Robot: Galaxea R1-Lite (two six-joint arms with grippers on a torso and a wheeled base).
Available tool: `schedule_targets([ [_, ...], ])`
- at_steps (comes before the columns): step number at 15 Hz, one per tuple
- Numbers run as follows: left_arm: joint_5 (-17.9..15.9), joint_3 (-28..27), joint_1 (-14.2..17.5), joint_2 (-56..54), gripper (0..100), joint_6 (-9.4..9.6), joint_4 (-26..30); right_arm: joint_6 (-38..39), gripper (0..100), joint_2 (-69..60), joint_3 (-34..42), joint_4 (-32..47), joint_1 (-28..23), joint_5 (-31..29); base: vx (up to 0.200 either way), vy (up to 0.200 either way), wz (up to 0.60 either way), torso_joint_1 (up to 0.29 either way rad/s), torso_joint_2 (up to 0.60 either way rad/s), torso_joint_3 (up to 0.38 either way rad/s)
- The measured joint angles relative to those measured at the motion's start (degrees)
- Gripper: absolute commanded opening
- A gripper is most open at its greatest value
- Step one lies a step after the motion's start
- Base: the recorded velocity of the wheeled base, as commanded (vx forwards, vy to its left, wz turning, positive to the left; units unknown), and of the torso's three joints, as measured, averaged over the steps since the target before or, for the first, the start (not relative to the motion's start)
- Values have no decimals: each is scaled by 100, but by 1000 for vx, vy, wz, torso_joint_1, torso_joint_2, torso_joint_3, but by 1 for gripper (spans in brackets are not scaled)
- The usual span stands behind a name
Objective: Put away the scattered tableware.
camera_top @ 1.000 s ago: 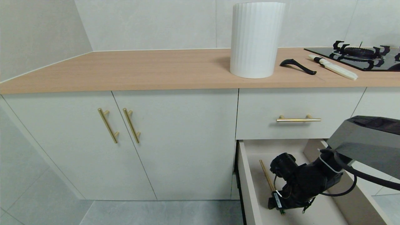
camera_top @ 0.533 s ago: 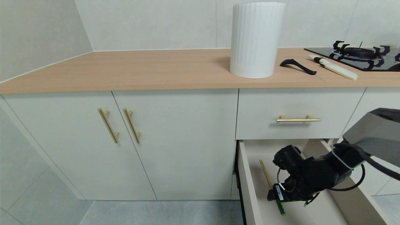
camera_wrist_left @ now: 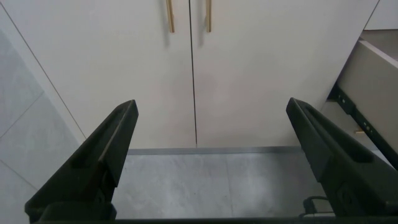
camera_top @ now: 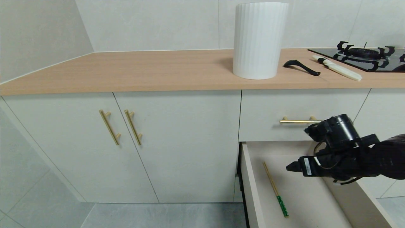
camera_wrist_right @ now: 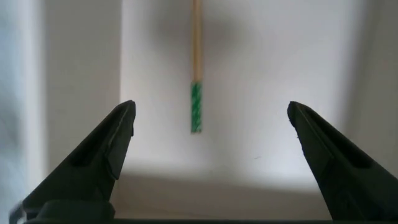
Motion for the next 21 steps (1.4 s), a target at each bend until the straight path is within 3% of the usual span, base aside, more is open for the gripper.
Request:
schedule_targets([
  [8,-2,0,0,0,100,0,0,-265,100,-972,17,-20,-390,0,0,0,0,4,-25,-20],
  [21,-2,0,0,0,100,2,0,-322,100,-1073,20,-35,-436,-2,0,0,0,142,-436,-297],
])
